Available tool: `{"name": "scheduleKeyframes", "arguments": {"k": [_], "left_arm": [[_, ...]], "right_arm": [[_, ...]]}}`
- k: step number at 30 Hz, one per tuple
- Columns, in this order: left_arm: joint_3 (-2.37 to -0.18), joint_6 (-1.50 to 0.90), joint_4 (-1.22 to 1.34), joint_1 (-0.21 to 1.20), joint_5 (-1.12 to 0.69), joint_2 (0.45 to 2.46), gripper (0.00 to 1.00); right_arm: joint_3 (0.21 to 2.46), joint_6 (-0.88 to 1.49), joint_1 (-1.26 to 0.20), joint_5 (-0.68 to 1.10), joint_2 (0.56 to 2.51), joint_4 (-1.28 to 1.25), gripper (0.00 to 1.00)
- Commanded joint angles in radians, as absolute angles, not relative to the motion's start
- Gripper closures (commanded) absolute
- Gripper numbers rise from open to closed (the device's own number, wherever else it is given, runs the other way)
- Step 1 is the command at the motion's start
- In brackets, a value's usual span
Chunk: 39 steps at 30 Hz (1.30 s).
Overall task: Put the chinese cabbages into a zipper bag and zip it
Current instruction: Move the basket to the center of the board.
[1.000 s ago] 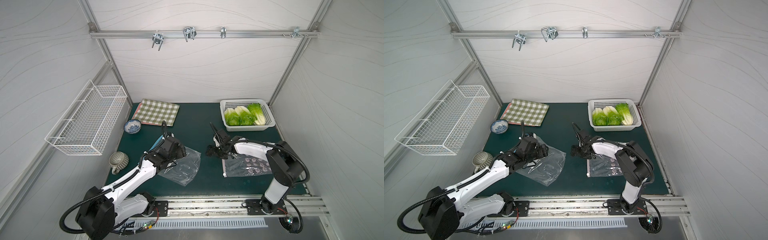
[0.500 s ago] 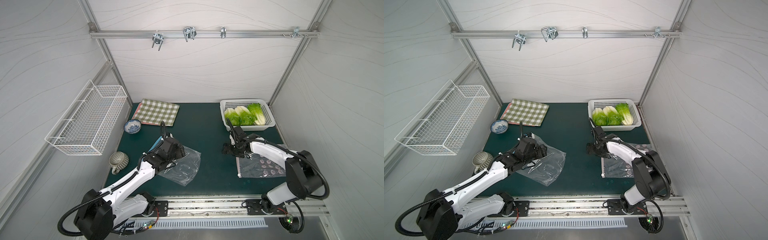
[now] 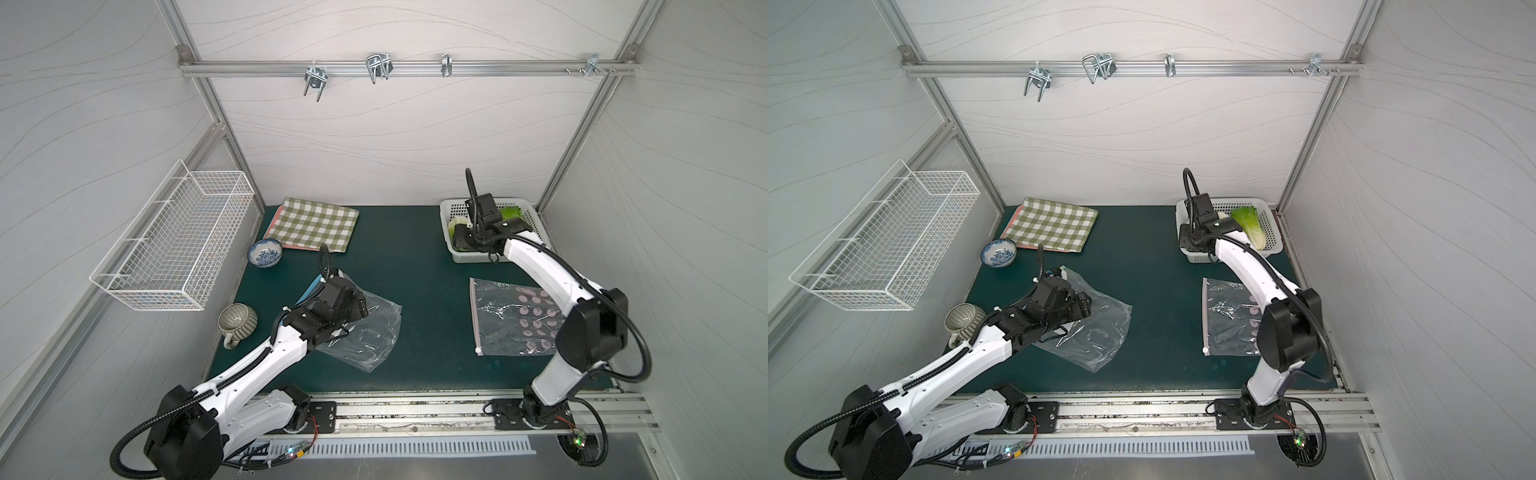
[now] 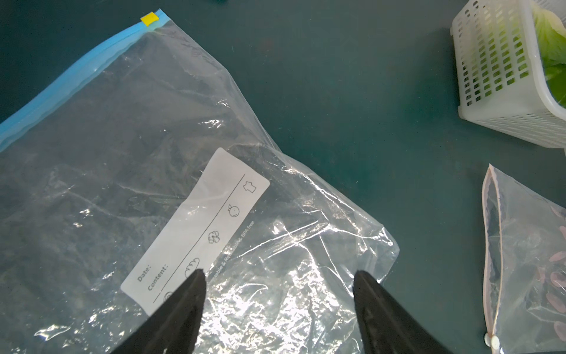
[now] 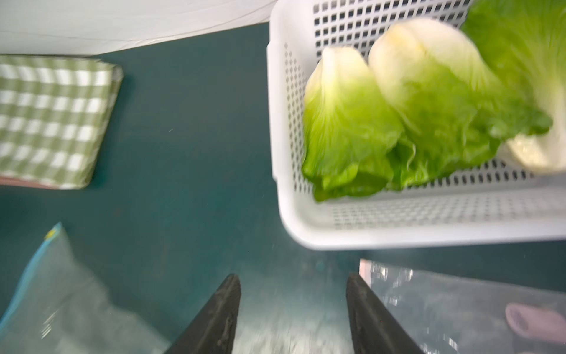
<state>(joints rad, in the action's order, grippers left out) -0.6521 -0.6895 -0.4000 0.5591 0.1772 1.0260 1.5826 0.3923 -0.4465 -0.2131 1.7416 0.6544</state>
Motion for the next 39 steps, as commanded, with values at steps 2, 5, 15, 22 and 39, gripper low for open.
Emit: {"name": "scheduleKeyframes", "arguments": {"k": [2, 5, 15, 22, 39], "left_arm": [[-0.673, -0.708, -0.427, 0.563, 0.184, 0.991, 0.22], [-0.676, -0.707, -0.444, 0.562, 0.188, 0.978, 0.22], [-0.679, -0.696, -0.474, 0.562, 0.218, 0.957, 0.22], [-0.674, -0.702, -0.476, 0.563, 0.227, 0.956, 0.22], [-0.658, -0.706, -0.511, 0.562, 0.247, 0.919, 0.22]], "right_arm": [[1.679, 0.320, -0.448, -0.277, 1.894, 0.663, 0.42], [1.741, 0.292, -0.442, -0.269, 1.993, 0.667, 0.41], [1.905, 0.225, -0.461, -0.199, 2.206, 0.715, 0.56], [1.918, 0.193, -0.542, -0.142, 2.179, 0.708, 0.81], [2.146, 0.262, -0.680, -0.018, 2.255, 0.798, 0.62]]}}
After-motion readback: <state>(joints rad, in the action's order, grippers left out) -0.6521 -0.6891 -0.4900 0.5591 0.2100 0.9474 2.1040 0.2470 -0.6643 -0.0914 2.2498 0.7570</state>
